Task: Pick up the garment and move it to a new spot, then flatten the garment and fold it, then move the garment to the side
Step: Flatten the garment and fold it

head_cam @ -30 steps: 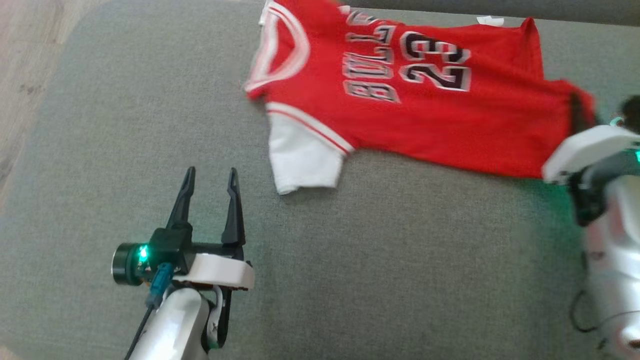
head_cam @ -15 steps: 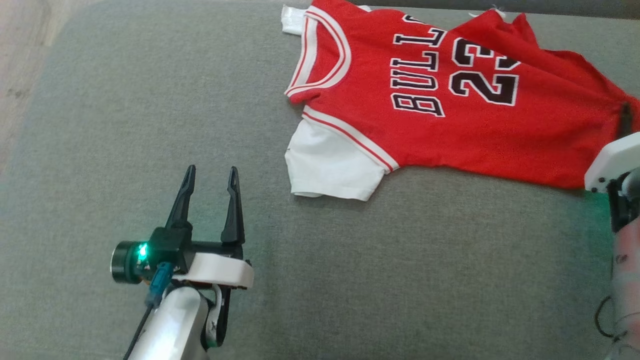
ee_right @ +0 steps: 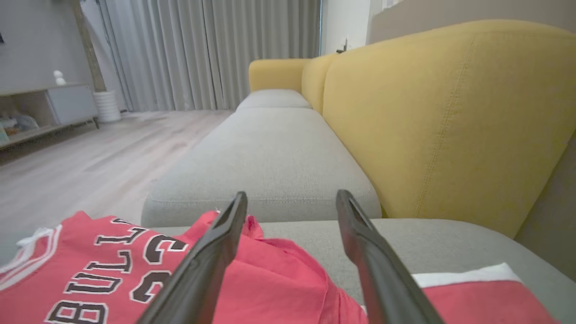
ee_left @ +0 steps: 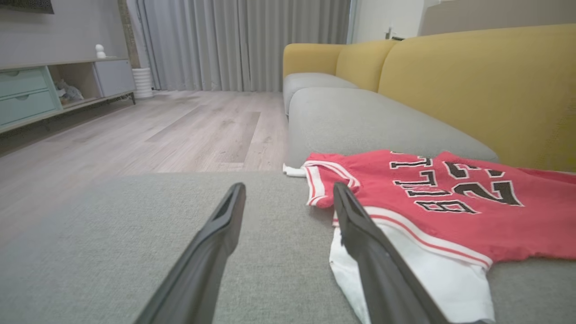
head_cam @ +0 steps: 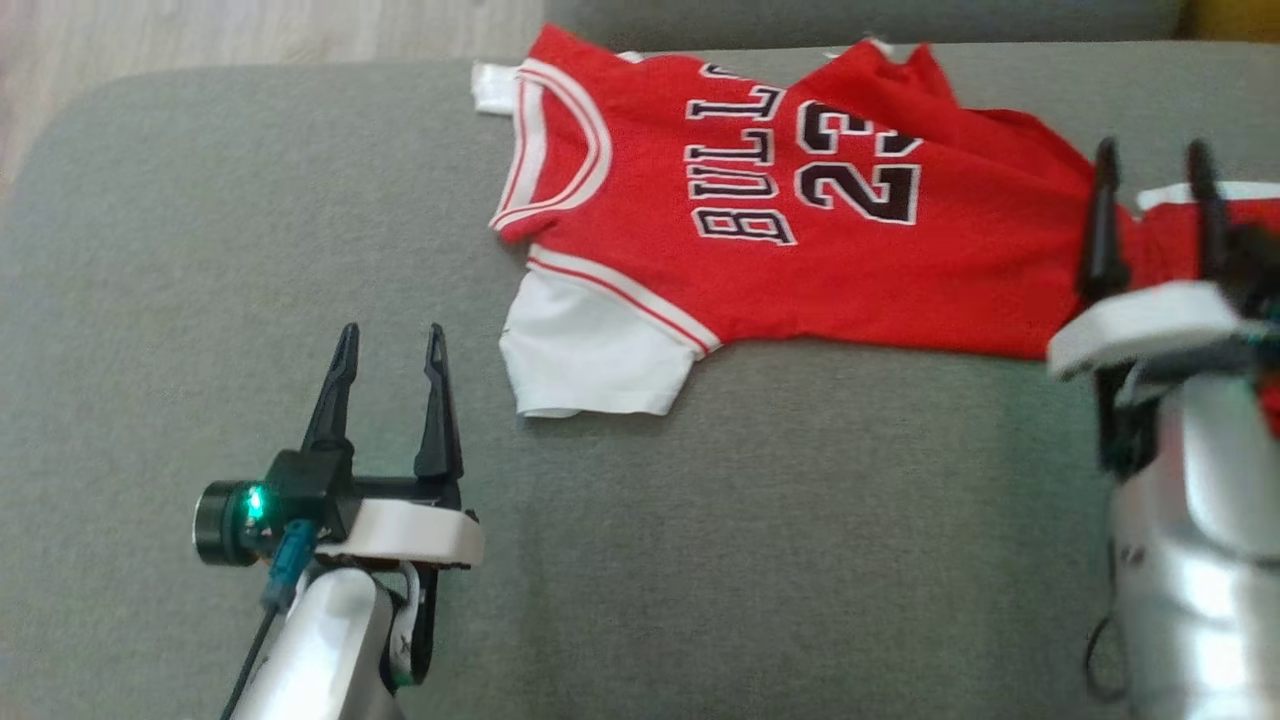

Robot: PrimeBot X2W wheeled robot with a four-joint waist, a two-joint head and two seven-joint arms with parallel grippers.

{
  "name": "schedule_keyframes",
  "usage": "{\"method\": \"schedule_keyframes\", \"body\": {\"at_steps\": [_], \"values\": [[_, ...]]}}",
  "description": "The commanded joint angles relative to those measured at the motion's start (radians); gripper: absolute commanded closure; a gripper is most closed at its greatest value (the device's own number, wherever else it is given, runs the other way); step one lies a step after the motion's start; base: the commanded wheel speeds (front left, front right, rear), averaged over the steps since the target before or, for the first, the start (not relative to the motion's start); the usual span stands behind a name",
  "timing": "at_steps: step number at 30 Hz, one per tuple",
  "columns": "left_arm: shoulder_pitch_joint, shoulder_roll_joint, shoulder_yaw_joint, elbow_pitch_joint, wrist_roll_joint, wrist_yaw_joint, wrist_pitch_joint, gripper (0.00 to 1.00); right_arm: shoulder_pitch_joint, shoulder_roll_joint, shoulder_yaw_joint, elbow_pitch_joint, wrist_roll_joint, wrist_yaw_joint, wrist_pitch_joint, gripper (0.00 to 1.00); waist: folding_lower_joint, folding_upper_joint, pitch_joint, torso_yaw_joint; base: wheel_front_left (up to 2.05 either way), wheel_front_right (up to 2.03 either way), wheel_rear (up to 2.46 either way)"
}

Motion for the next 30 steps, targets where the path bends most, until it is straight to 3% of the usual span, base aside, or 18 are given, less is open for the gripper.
{"method": "schedule_keyframes", "body": {"at_steps": [1, 5, 11, 19, 26, 30], "values": [[-0.017, 0.014, 0.044, -0.035, -0.007, -0.003, -0.01, 0.0, 0.051, 0.009, 0.075, -0.07, 0.072, 0.007, -0.014, 0.0, 0.0, 0.0, -0.016, -0.027, 0.0, 0.0, 0.0], [-0.005, 0.009, 0.058, -0.037, -0.015, -0.015, -0.01, 0.0, 0.222, 0.009, 0.189, -0.245, 0.176, 0.007, -0.019, 0.0, 0.0, 0.0, -0.023, -0.056, 0.0, 0.0, 0.0], [0.002, 0.006, 0.074, -0.032, -0.012, -0.034, -0.01, 0.0, 0.411, 0.009, 0.214, -0.421, 0.278, 0.007, -0.019, 0.0, 0.0, 0.0, -0.023, -0.088, 0.0, 0.0, 0.0], [-0.03, 0.025, 0.058, 0.033, -0.003, -0.078, 0.003, 0.0, 0.436, 0.009, 0.217, -0.472, 0.286, 0.007, -0.02, 0.0, 0.0, 0.0, -0.014, -0.123, 0.0, 0.0, 0.0], [-0.113, 0.071, 0.015, 0.155, -0.005, -0.15, 0.145, 0.0, 0.435, 0.009, 0.203, -0.488, 0.297, 0.007, -0.02, 0.0, 0.0, 0.0, 0.019, -0.15, 0.0, 0.0, 0.0], [-0.158, 0.098, 0.009, 0.217, -0.004, -0.164, 0.202, 0.0, 0.43, 0.009, 0.204, -0.487, 0.3, 0.007, -0.02, 0.0, 0.0, 0.0, 0.04, -0.163, 0.0, 0.0, 0.0]]}}
